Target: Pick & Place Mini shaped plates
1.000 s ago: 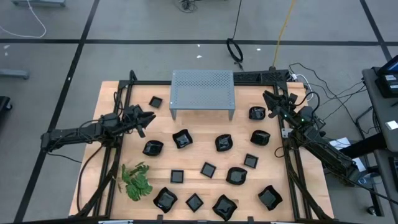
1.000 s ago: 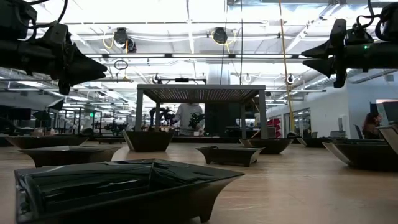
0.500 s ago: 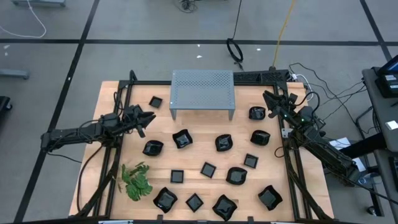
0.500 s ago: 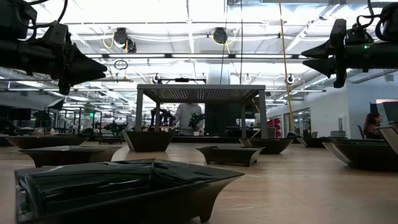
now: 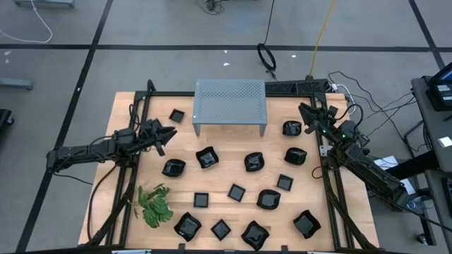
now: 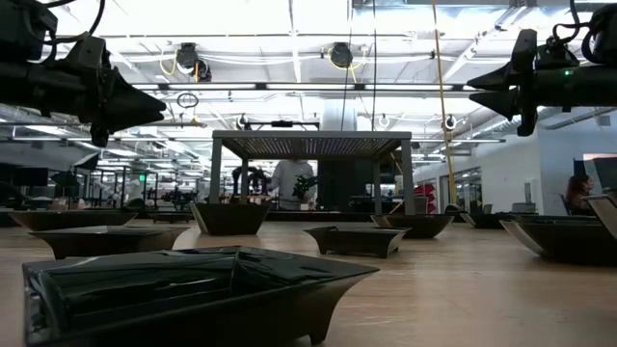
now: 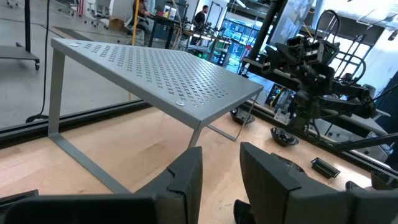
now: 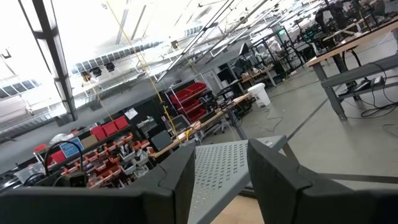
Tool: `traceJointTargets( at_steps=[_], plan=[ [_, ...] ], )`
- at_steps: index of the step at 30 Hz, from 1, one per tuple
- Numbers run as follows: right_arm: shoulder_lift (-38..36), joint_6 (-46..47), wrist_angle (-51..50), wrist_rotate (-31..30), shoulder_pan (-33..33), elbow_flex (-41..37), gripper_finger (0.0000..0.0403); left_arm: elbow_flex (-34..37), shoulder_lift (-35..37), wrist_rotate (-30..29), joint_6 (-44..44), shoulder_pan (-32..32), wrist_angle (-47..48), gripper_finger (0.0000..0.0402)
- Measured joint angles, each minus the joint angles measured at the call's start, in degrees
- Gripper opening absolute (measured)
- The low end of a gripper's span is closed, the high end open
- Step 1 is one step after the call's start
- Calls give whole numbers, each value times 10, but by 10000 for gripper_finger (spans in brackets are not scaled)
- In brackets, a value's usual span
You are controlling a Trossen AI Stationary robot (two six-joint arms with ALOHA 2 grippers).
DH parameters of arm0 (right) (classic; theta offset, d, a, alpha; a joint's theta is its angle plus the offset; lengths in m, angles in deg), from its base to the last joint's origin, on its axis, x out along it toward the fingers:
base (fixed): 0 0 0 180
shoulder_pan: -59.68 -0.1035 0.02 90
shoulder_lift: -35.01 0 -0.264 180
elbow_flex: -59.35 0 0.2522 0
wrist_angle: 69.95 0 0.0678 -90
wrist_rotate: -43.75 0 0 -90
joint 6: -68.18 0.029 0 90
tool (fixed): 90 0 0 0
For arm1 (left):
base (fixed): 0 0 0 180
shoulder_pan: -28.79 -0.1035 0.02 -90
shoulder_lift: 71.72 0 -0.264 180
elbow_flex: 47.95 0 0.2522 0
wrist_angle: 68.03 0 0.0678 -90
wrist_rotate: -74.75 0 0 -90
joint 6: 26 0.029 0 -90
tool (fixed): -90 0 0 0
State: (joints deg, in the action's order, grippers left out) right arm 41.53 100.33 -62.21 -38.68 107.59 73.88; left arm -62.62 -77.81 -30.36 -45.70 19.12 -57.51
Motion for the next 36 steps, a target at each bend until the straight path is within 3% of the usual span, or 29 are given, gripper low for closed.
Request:
traceJointTargets(
  at_steps=[8, 30, 36],
  plan=[
    [0, 2, 14, -33, 0, 0, 134, 0, 0, 0, 0, 0, 0, 111],
    [0, 2, 14, -29, 0, 0, 134, 0, 0, 0, 0, 0, 0, 111],
    [0, -57, 17, 37, 0, 6, 134, 0, 0, 0, 0, 0, 0, 111]
  ],
)
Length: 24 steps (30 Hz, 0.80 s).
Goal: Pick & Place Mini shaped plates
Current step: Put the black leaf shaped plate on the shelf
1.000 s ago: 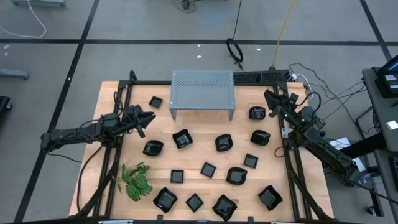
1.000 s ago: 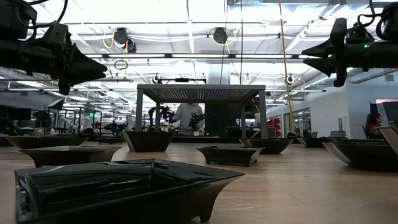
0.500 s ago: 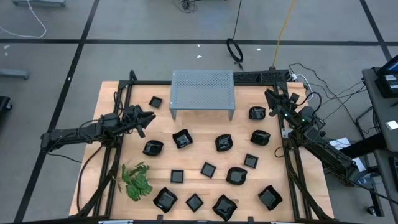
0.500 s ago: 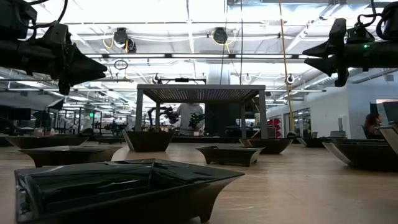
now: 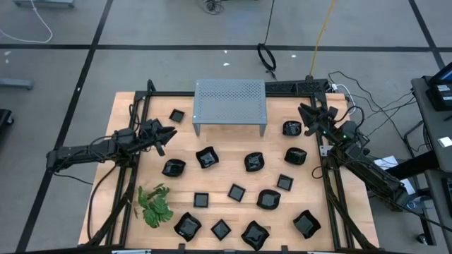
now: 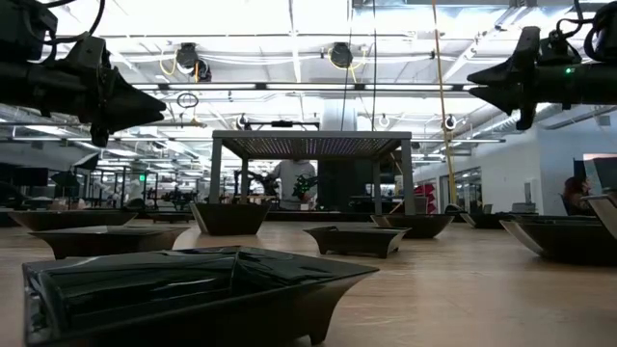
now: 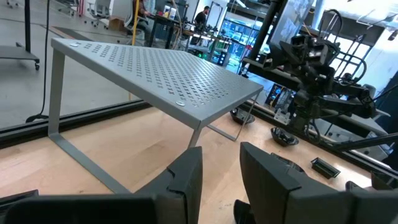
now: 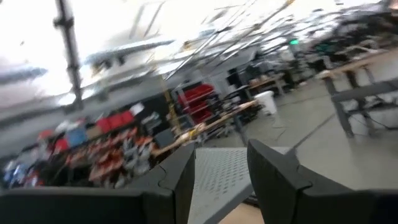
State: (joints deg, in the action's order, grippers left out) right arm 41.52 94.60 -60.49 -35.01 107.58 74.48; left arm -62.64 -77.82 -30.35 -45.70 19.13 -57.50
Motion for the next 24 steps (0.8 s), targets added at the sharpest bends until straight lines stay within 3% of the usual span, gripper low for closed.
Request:
traceJointTargets(
  at_steps=[5, 9, 19, 24],
  plan=[
    [19, -12, -7, 9, 0, 31, 134, 0, 0, 0, 0, 0, 0, 111],
    [49, -53, -68, 10, 0, 80, 134, 0, 0, 0, 0, 0, 0, 111],
    [173, -216, -399, 14, -5, 215, 134, 0, 0, 0, 0, 0, 0, 111],
    [230, -282, -476, 24, -60, 236, 134, 0, 0, 0, 0, 0, 0, 111]
  ],
)
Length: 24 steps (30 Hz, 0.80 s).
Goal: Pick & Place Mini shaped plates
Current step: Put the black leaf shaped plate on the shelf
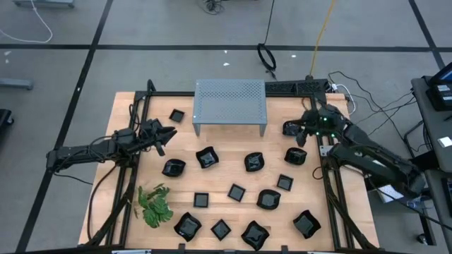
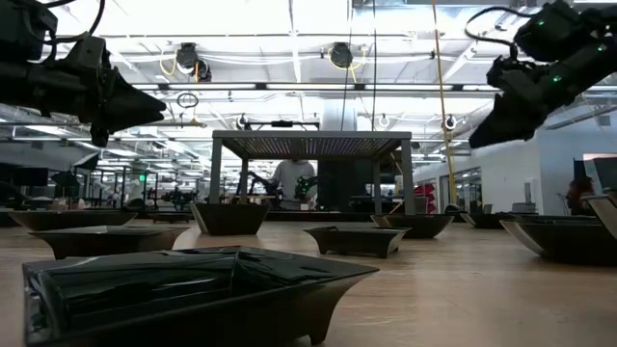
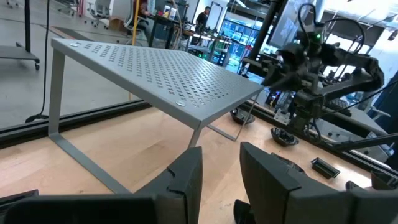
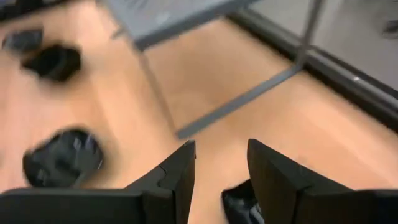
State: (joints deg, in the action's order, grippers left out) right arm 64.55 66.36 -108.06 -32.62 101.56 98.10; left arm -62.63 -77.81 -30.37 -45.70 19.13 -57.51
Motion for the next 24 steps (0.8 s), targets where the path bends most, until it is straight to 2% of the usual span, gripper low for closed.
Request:
traceJointTargets(
  at_steps=[3, 5, 15, 20, 24],
  plan=[
    [34, -17, -4, -4, -46, 0, 134, 0, 0, 0, 0, 0, 0, 111],
    [57, -35, -9, -29, -81, 0, 134, 0, 0, 0, 0, 0, 0, 111],
    [189, -159, -11, -266, -245, 0, 134, 0, 0, 0, 0, 0, 0, 111],
    [262, -195, -15, -336, -277, 1, 134, 0, 0, 0, 0, 0, 0, 111],
    [309, -201, -12, -368, -281, 1, 134, 0, 0, 0, 0, 0, 0, 111]
  ],
)
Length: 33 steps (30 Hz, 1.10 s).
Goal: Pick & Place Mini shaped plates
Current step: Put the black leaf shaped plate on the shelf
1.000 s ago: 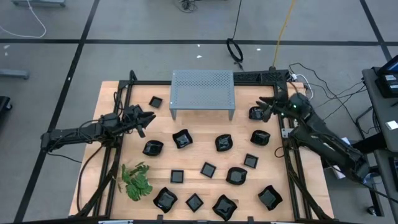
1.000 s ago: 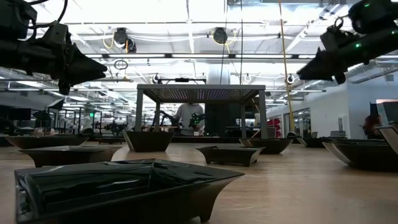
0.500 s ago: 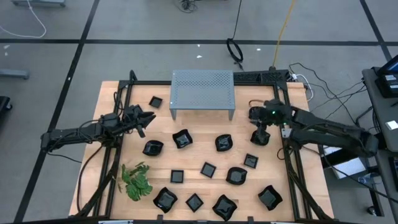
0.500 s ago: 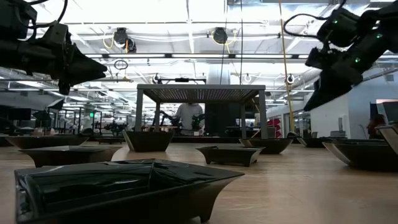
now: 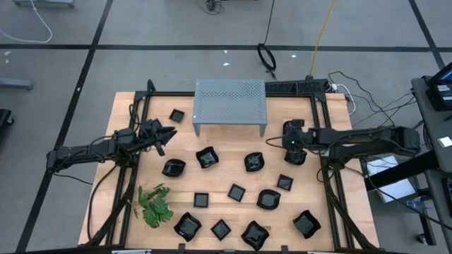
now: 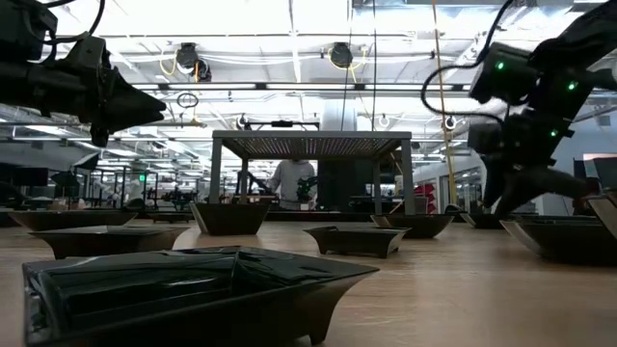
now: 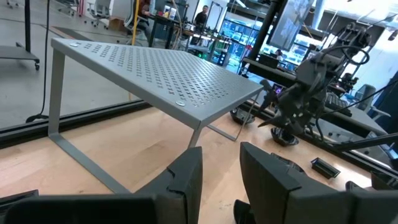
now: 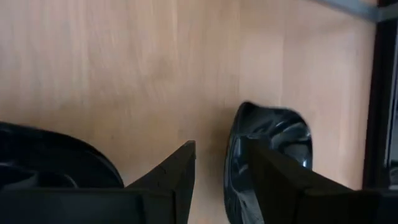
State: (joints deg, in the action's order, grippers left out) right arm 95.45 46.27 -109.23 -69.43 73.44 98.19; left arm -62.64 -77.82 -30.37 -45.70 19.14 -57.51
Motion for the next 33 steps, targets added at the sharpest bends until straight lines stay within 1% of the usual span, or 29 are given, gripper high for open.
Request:
traceJointTargets(
  at_steps=[2, 9, 12, 15, 21, 22, 25, 30, 33],
  plan=[
    [18, 0, 0, -10, 0, 0, 134, 0, 0, 0, 0, 0, 0, 111],
    [60, 1, 26, -10, 0, 0, 134, 0, 0, 0, 0, 0, 0, 111],
    [70, 14, 45, -11, 0, 0, 127, 0, 0, 0, 0, 0, 0, 111],
    [77, 44, 57, -11, 0, 0, 104, 0, 0, 0, 0, 0, 0, 111],
    [76, 105, 56, -11, 0, 0, 14, 0, 0, 0, 0, 0, 0, 111],
    [76, 110, 56, -11, 0, 0, 8, 0, 0, 0, 0, 0, 0, 111],
    [76, 124, 56, -11, -8, 0, 7, 0, 0, 0, 0, 0, 0, 111],
    [58, 120, 52, -17, -35, 9, 1, 0, 0, 0, 0, 0, 0, 111],
    [42, 118, 54, -76, -54, 36, 1, 0, 0, 0, 0, 0, 0, 111]
  ],
)
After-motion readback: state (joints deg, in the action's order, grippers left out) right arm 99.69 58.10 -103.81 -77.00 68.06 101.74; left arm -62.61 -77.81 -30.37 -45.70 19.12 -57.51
